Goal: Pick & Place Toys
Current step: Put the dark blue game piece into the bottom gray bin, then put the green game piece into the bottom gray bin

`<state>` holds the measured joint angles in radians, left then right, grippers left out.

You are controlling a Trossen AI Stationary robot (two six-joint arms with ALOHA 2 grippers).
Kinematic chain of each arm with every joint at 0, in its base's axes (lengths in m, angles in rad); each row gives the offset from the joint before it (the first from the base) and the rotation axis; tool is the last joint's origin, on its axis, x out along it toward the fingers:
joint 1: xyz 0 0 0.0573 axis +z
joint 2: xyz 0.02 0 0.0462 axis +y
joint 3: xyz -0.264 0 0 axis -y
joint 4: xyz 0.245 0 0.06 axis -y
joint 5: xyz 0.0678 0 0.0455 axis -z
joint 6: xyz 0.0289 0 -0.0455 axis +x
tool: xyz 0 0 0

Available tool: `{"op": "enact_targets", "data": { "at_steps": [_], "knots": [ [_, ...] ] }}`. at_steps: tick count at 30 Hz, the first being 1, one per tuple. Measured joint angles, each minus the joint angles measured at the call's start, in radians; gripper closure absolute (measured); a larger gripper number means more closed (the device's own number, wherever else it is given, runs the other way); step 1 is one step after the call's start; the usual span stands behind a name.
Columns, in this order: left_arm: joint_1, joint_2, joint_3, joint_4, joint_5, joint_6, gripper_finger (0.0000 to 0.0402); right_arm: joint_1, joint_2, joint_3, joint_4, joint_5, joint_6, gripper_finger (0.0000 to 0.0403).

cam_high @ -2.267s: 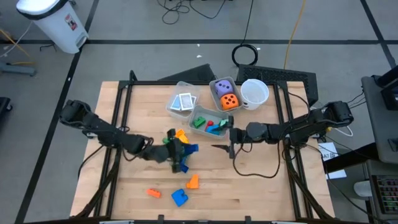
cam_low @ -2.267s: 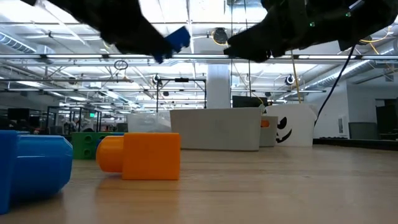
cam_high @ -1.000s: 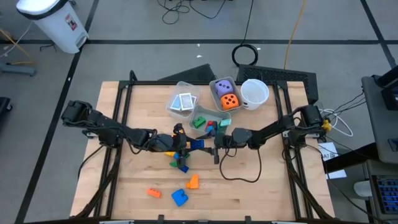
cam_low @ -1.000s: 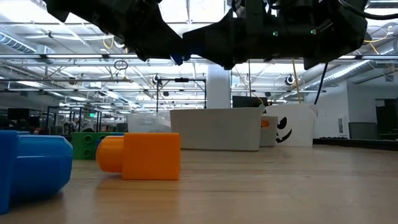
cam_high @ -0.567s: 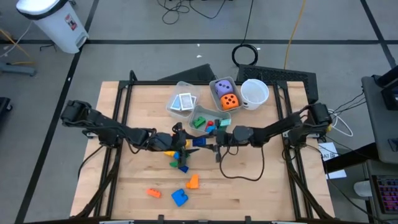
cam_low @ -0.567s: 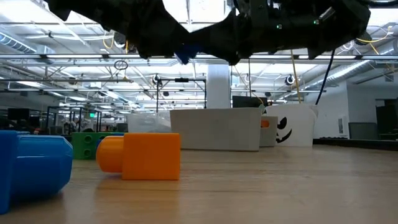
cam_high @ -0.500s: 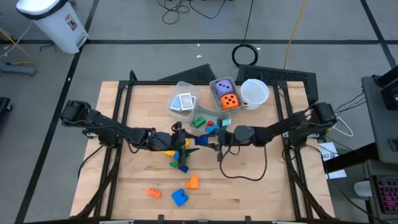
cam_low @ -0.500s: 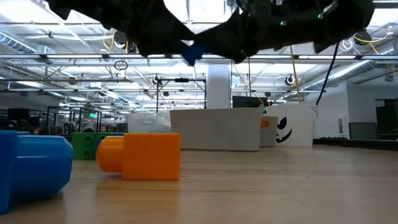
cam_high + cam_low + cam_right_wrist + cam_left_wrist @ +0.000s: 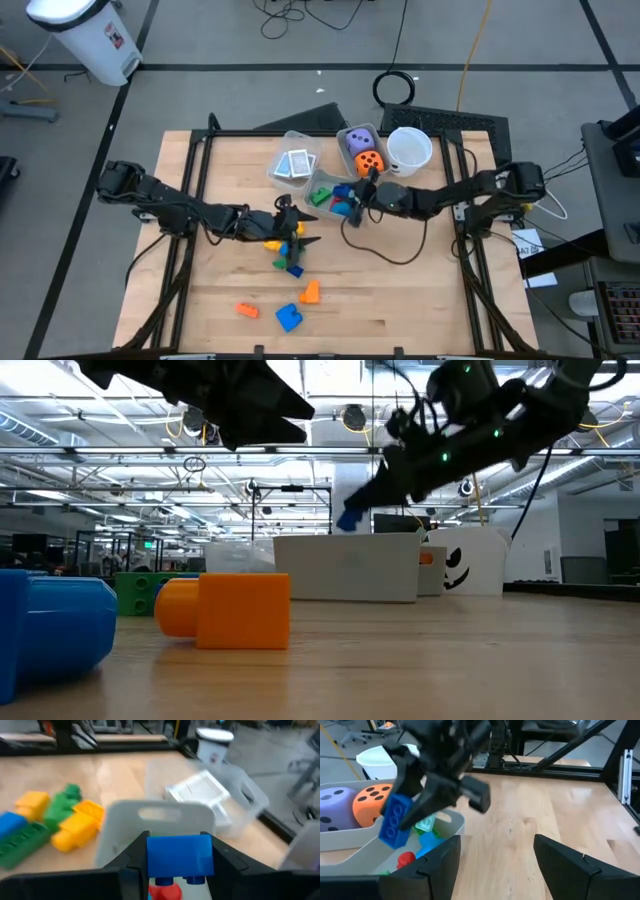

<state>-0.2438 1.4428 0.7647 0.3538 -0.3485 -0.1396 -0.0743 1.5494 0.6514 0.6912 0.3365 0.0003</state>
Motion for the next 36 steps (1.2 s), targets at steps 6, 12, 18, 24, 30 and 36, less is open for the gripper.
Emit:
{"op": "enact_targets", "data": {
  "at_steps": [6, 12, 18, 24, 30, 36],
  "knots": [
    [0.0, 0.0, 0.0, 0.003, 0.0, 0.001, 0.0142, -0.044, 0.062, -0.003, 0.018, 0.001, 0.071, 0.0254],
    [0.0, 0.0, 0.0, 0.003, 0.0, -0.032, 0.0139, -0.033, 0.072, -0.003, 0.024, -0.002, 0.04, 0.0214],
    [0.021, 0.0, 0.0, -0.09, -0.004, -0.152, 0.0131, 0.059, -0.004, -0.001, 0.021, -0.08, -0.086, 0.0158],
    [0.052, -0.033, 0.0, -0.357, -0.024, -0.186, 0.0131, 0.142, -0.116, -0.001, 0.004, -0.078, -0.118, 0.0136],
    [0.063, -0.04, -0.001, -0.665, -0.008, -0.222, 0.013, 0.168, -0.188, -0.002, -0.062, -0.077, -0.127, 0.0146],
    [0.064, -0.021, -0.017, -0.718, 0.018, -0.182, 0.013, 0.168, -0.203, -0.002, -0.097, -0.076, -0.118, 0.0154]
  ]
}}
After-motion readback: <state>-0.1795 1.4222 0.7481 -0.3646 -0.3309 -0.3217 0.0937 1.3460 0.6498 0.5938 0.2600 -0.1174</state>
